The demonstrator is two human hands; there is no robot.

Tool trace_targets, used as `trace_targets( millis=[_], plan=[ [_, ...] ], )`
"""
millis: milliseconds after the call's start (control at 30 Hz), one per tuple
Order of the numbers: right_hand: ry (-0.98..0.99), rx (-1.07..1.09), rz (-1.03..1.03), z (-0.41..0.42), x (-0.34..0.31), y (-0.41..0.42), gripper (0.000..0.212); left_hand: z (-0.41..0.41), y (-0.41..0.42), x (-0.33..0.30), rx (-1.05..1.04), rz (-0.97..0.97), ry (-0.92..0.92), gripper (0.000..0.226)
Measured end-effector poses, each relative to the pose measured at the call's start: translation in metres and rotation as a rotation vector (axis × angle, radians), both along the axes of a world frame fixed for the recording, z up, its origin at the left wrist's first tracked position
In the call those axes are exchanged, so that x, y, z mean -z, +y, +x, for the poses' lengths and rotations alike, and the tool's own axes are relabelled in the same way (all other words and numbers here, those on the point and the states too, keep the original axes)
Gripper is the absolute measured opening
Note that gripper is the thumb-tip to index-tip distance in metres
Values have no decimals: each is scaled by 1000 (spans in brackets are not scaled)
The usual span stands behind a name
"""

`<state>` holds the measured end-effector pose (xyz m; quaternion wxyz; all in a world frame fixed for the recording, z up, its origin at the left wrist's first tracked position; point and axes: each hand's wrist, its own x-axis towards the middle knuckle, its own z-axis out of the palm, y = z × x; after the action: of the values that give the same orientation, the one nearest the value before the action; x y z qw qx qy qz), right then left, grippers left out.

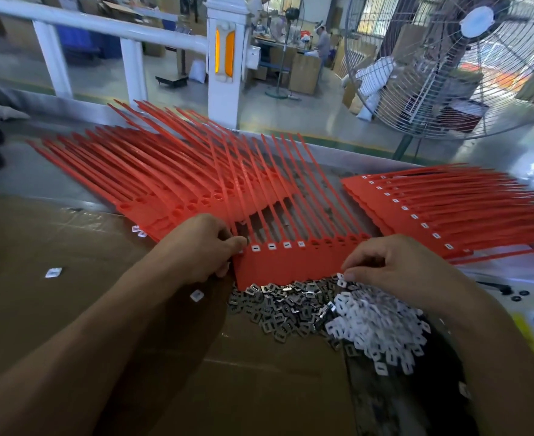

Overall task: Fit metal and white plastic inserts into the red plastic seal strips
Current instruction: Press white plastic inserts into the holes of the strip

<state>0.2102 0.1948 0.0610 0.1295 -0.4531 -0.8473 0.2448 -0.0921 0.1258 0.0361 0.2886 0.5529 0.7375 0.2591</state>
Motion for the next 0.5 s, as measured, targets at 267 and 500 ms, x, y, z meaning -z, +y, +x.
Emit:
trace_targets(
  millis=[267,500],
  plan=[
    [-82,42,-4,-10,10,3,10,-1,0,0,8,10,-22,28],
    [68,115,87,-12,10,1,16,-2,-1,2,3,15,-33,29]
  ],
)
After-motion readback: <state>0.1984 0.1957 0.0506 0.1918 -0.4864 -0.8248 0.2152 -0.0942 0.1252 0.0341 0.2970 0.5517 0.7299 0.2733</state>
